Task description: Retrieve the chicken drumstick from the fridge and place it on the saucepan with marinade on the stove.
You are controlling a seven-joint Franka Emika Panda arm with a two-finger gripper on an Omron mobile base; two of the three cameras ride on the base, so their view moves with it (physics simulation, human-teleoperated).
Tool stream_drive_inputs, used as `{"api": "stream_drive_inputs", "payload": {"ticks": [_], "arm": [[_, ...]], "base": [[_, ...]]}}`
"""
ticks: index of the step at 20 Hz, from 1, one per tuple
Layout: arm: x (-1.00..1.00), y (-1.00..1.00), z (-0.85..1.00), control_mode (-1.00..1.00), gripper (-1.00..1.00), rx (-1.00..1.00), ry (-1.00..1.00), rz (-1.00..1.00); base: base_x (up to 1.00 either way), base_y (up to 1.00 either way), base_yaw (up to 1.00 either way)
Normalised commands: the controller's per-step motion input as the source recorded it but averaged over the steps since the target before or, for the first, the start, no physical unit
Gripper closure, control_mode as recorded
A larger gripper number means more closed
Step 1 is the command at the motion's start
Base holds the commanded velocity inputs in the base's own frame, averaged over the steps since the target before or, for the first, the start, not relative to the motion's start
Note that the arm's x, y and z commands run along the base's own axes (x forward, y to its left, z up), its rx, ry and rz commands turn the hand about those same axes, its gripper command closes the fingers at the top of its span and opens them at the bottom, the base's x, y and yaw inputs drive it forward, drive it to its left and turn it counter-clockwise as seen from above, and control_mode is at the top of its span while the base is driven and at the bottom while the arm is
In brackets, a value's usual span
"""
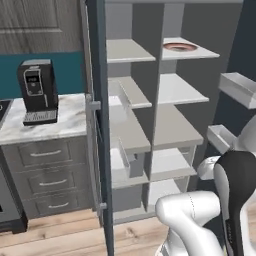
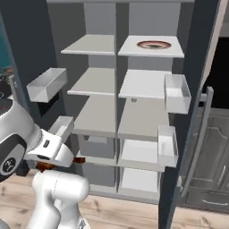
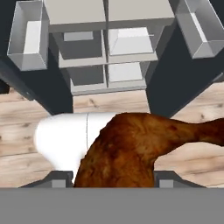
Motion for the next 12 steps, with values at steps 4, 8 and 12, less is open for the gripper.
{"api": "stream_drive_inputs", "payload": {"ticks": [4,8,12], "arm": [[0.0,0.0,0.0,1.0,1.0,0.0,0.0,0.0],[0.0,0.0,0.0,1.0,1.0,0.0,0.0,0.0],[0.0,0.0,0.0,1.0,1.0,0.0,0.0,0.0]], "base": [[-0.57,0.89,0.0],[-0.58,0.91,0.0],[-0.55,0.98,-0.02]]}}
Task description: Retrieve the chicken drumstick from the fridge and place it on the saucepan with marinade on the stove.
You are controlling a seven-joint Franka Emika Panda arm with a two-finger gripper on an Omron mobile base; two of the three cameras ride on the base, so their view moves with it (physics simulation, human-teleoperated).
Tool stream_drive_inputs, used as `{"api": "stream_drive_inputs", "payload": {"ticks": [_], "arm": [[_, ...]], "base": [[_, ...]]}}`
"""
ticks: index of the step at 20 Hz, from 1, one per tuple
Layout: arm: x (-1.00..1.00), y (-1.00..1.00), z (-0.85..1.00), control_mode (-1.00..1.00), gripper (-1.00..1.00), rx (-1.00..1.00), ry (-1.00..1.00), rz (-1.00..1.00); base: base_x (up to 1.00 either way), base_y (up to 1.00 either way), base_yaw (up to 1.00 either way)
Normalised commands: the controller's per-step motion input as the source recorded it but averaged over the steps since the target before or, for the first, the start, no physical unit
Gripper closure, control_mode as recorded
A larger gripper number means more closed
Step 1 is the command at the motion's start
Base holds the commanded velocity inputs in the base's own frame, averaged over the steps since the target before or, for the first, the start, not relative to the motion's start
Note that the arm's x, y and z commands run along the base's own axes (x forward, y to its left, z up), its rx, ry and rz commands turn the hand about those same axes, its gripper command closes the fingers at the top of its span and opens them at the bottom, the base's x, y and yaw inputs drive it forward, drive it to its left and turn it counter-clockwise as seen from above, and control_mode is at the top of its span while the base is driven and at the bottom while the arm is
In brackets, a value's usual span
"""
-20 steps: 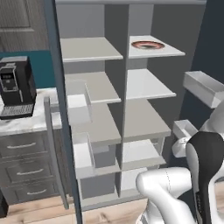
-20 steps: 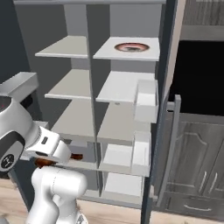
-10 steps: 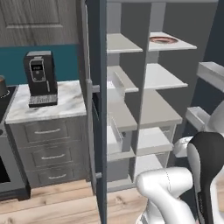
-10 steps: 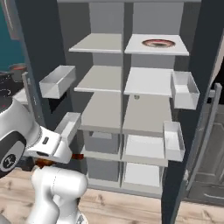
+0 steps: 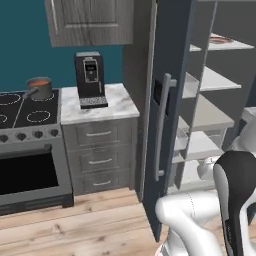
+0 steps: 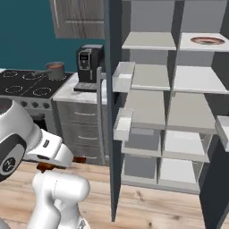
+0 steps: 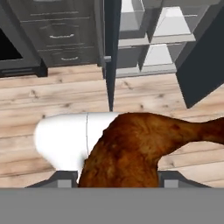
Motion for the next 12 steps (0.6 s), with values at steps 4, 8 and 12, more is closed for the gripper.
{"api": "stream_drive_inputs", "payload": {"ticks": [4,8,12], "arm": [[0.0,0.0,0.0,1.0,1.0,0.0,0.0,0.0],[0.0,0.0,0.0,1.0,1.0,0.0,0.0,0.0],[0.0,0.0,0.0,1.0,1.0,0.0,0.0,0.0]], "base": [[-0.39,1.0,-0.03],[-0.1,1.0,-0.02],[0.01,0.95,0.0]]}}
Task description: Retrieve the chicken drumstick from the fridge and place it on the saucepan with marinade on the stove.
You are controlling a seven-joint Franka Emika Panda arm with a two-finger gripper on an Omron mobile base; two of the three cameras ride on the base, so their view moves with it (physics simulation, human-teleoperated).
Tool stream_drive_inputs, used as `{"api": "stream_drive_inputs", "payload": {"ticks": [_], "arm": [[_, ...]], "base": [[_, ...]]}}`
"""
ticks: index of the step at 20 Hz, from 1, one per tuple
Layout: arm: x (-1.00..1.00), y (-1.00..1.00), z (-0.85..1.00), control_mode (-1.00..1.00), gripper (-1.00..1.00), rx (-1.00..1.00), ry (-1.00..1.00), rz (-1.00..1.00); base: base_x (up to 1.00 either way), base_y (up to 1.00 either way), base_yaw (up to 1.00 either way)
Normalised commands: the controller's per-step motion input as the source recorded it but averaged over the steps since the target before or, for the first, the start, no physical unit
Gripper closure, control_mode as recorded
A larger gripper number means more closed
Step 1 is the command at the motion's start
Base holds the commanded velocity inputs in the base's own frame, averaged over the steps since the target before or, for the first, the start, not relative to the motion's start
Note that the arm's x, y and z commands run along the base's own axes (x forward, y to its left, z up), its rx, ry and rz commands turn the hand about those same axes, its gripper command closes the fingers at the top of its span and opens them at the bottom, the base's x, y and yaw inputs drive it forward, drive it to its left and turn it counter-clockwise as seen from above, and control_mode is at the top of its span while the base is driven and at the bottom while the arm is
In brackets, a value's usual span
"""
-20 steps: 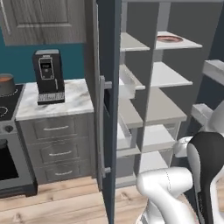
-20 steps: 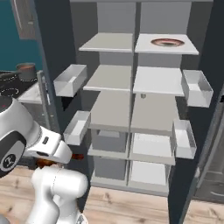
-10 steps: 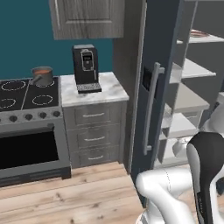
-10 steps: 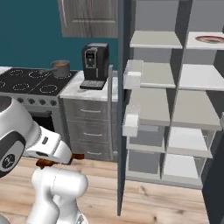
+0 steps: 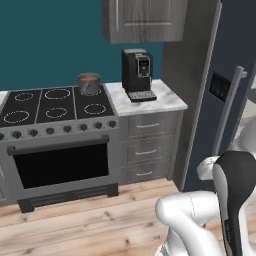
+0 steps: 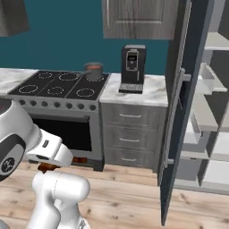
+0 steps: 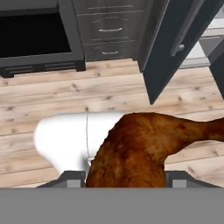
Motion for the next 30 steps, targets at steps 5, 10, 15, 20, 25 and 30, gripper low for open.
{"api": "stream_drive_inputs", "payload": {"ticks": [5,10,15,20,25,30], "arm": [[0.0,0.0,0.0,1.0,1.0,0.0,0.0,0.0],[0.0,0.0,0.0,1.0,1.0,0.0,0.0,0.0],[0.0,0.0,0.0,1.0,1.0,0.0,0.0,0.0],[0.0,0.0,0.0,1.0,1.0,0.0,0.0,0.0],[0.0,0.0,0.0,1.0,1.0,0.0,0.0,0.0],[0.0,0.0,0.0,1.0,1.0,0.0,0.0,0.0]], "base": [[0.08,0.89,0.0],[0.31,0.68,0.0],[0.64,0.38,0.03],[0.77,0.15,0.11],[0.72,0.17,0.1],[0.62,0.17,0.08]]}}
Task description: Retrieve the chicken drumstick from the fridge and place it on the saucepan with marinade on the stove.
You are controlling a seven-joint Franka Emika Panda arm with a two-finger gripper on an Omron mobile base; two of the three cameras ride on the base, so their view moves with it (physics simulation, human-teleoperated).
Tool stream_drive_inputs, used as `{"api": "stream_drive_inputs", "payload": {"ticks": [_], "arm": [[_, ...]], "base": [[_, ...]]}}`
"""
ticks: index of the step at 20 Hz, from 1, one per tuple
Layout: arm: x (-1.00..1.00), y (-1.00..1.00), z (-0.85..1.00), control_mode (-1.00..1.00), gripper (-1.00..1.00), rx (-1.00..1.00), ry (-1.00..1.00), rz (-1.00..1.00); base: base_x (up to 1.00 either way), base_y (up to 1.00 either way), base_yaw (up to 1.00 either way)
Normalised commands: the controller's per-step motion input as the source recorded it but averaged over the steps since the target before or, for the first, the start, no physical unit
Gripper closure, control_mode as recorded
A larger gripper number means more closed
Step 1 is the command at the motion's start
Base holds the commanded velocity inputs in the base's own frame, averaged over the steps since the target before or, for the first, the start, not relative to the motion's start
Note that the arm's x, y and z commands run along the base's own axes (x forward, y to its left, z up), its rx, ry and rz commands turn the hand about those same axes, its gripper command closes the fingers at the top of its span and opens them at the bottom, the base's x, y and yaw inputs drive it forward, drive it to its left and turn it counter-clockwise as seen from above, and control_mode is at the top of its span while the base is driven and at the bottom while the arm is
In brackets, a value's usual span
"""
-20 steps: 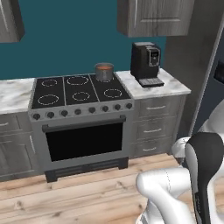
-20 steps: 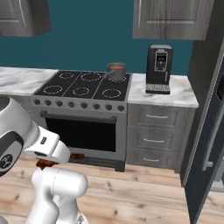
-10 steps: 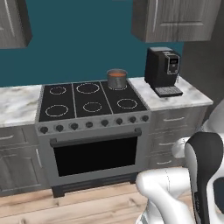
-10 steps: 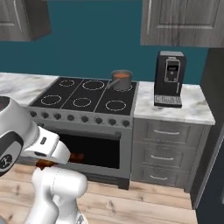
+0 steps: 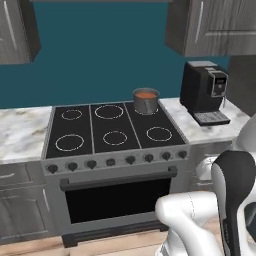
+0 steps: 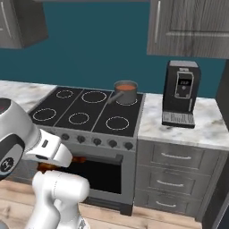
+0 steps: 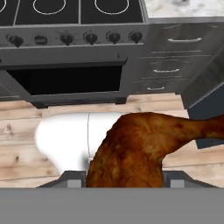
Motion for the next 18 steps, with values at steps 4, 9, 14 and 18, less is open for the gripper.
{"api": "stream_drive_inputs", "payload": {"ticks": [4,9,14,18], "arm": [[0.0,0.0,0.0,1.0,1.0,0.0,0.0,0.0],[0.0,0.0,0.0,1.0,1.0,0.0,0.0,0.0],[0.0,0.0,0.0,1.0,1.0,0.0,0.0,0.0],[0.0,0.0,0.0,1.0,1.0,0.0,0.0,0.0]], "base": [[0.47,0.21,0.02],[0.42,0.18,0.0],[0.6,0.2,0.0],[0.68,0.11,0.0]]}}
